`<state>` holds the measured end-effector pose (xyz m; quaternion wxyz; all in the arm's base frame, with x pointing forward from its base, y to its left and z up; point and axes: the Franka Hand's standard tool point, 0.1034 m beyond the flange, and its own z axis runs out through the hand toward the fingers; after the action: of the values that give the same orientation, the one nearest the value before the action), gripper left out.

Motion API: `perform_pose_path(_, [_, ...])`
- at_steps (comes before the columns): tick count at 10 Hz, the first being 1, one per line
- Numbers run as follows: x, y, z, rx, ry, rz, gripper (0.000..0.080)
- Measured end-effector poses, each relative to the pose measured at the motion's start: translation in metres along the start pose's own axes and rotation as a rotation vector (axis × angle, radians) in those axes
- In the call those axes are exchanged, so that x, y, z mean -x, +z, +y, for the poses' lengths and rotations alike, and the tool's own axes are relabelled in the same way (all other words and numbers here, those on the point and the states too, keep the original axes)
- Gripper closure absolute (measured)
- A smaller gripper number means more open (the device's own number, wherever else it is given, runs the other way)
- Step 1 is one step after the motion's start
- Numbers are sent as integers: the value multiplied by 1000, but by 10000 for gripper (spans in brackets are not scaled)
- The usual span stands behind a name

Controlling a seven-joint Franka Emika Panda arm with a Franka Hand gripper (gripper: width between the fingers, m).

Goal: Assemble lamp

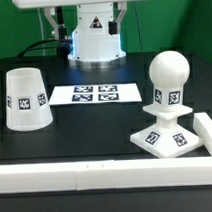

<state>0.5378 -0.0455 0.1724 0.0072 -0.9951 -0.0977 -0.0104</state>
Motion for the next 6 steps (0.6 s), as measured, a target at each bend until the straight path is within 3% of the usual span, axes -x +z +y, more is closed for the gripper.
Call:
perform_pose_path(1, [18,3,7,-15,17,-13,101])
perform_pose_path(3, [70,17,35,-44,16,-54,101])
perform_pose_path(4, [78,21,43,-52,16,-47,101])
perform_pose_path(6, [77,22,41,-52,17,-48,101])
